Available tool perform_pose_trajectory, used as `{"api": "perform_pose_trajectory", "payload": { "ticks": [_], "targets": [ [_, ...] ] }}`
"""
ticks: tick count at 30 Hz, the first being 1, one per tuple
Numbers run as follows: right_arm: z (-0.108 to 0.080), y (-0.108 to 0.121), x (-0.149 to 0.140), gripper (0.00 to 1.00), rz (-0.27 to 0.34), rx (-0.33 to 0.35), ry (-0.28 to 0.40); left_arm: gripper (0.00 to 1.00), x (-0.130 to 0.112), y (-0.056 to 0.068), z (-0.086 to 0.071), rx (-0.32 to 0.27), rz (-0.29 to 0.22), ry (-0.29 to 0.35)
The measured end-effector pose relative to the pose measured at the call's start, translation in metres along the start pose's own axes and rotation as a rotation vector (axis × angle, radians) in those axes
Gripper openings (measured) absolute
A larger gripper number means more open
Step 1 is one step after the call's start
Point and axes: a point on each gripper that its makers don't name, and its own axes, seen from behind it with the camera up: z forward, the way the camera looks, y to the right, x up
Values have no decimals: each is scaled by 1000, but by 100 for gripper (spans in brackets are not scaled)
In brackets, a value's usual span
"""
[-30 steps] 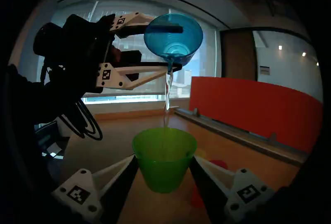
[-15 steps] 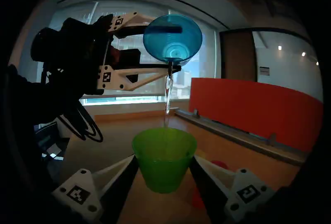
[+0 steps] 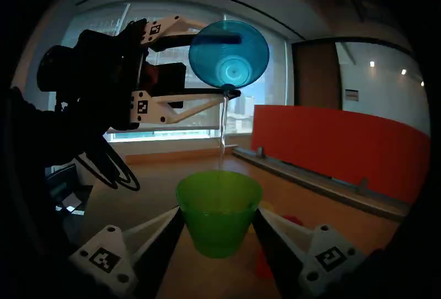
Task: Pour water
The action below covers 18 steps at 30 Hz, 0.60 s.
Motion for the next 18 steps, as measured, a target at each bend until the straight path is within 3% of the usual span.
{"api": "perform_pose_trajectory", "payload": {
  "ticks": [9,18],
  "targets": [
    [1,-1,0,86,-1,0,2,80,4,-3,-3,9,48,5],
    [2,0,2,86,-1,-1,2,80,4,-3,-5,12,53,3]
  ]
}}
